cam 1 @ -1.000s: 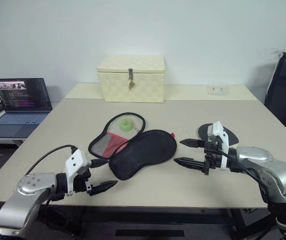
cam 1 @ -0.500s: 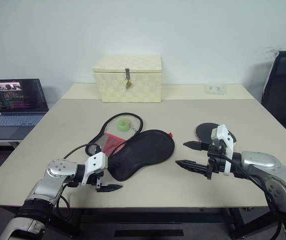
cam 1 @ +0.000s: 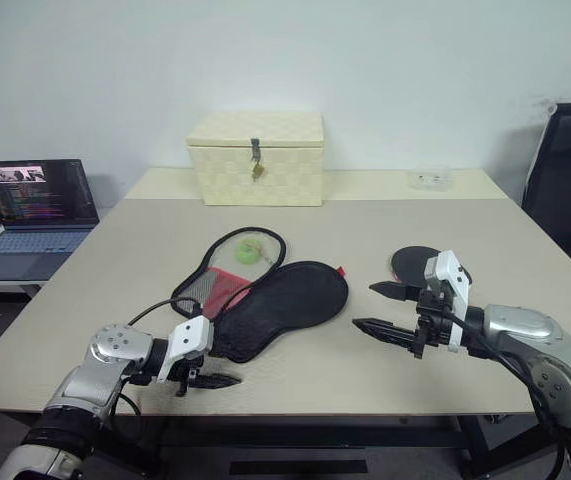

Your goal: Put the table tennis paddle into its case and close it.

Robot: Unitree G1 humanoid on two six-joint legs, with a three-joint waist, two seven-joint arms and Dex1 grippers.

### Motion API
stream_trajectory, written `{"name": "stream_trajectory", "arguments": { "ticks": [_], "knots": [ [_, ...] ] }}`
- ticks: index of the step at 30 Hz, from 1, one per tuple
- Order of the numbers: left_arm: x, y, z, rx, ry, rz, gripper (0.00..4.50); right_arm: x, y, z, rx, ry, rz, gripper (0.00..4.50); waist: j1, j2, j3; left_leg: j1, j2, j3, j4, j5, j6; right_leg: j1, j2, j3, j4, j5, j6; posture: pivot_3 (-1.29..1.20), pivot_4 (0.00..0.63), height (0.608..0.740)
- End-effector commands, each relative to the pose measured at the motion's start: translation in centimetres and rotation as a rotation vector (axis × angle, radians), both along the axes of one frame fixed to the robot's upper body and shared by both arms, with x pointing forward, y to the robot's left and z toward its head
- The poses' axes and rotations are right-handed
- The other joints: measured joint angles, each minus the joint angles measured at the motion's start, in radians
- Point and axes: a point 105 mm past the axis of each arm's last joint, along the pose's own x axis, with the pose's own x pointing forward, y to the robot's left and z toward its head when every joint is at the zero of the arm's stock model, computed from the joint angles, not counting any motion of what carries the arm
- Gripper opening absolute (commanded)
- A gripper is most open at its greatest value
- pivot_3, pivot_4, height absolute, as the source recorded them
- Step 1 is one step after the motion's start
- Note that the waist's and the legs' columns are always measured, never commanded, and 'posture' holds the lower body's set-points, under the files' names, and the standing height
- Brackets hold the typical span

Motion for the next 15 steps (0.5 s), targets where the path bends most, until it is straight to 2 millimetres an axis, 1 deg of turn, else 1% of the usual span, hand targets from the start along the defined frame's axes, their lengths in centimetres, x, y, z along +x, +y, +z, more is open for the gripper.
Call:
{"name": "stream_trajectory", "arguments": {
  "ticks": [1,4,6,10,15],
  "knots": [
    [-0.2,0.5,-1.5,0.025,0.066,0.035,1.15,0.1,-0.6,1.5,0.014,-0.061,-0.016,4.5,-0.001,0.0,0.0,0.001,0.0,0.0,0.0,0.0,0.0,0.001,0.0,0.0,0.0,0.0,0.0,0.0,0.15,0.74],
    [0.2,-0.8,-0.8,-0.053,0.065,0.045,0.07,0.1,-0.8,1.6,0.01,-0.064,-0.025,4.5,-0.001,0.0,0.0,0.001,0.0,0.001,-0.001,0.0,0.0,0.001,0.0,0.001,0.0,0.0,0.0,0.0,0.15,0.74],
    [-0.1,-2.1,-0.7,-0.071,0.069,0.009,0.02,0.2,-0.9,1.7,0.006,-0.064,-0.031,4.5,0.002,0.0,0.0,0.001,-0.001,0.001,-0.001,0.0,0.0,0.001,0.0,0.001,0.0,0.0,0.0,0.0,0.15,0.74],
    [-0.5,-7.5,0.0,-0.193,0.09,-0.067,0.02,0.2,-1.4,1.9,-0.006,-0.065,-0.048,4.5,0.013,0.001,0.0,0.0,-0.004,0.0,-0.001,0.0,0.0,0.001,-0.001,0.0,0.0,-0.001,0.002,0.0,0.15,0.74],
    [0.5,-12.2,0.6,-0.258,0.074,-0.087,0.02,0.2,-1.9,1.9,-0.022,-0.062,-0.057,4.5,0.025,0.0,0.0,-0.005,-0.006,-0.003,0.004,0.0,0.0,0.001,-0.001,-0.002,-0.001,0.001,0.004,0.0,0.15,0.74]
  ]
}}
